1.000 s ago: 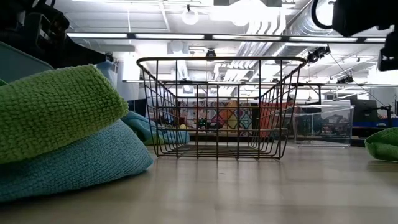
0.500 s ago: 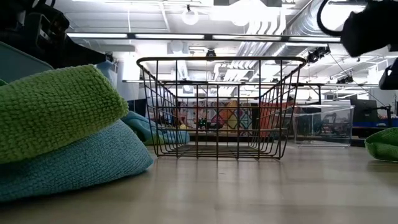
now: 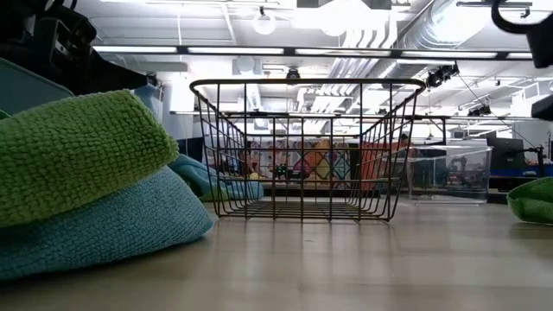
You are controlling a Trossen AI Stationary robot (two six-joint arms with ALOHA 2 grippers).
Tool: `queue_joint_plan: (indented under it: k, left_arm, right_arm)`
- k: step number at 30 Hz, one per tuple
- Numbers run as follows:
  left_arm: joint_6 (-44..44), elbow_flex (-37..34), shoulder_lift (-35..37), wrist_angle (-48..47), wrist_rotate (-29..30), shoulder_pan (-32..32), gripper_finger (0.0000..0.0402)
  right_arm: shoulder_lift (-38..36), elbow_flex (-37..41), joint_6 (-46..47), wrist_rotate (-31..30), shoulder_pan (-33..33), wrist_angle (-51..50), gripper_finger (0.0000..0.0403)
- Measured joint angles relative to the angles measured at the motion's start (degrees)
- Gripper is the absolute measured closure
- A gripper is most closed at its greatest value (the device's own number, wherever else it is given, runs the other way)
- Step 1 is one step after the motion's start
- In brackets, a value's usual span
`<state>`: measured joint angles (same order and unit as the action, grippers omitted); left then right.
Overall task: Sort microfiber towel by color & place in baskets
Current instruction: Put the bottom right green microfiber cloth into the transparent bin
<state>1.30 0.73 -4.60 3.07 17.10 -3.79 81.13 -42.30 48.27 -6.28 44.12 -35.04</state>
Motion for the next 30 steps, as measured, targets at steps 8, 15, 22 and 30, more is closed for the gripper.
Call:
queue_joint_plan:
  k: [8, 15, 22, 30]
  left_arm:
    - [0.01, -0.01, -0.01, 0.0, 0.0, 0.01, 0.0401]
    - [0.0, 0.0, 0.0, 0.0, 0.02, 0.0, 0.0401]
    - [0.0, 0.0, -0.02, 0.0, 0.0, 0.01, 0.0401]
    - [0.0, 0.0, -0.02, 0.0, 0.0, 0.0, 0.0401]
  right_arm:
    - [8.0, -0.05, -0.39, -3.1, -0.62, 2.92, 0.0201]
    - [6.43, -0.94, 2.86, -0.24, -1.03, 2.46, 0.0379]
    - [-10.4, -10.55, -3.83, -5.45, -1.75, -8.15, 0.0397]
    - [-24.61, -29.71, -4.84, -28.09, -3.68, -32.55, 0.04]
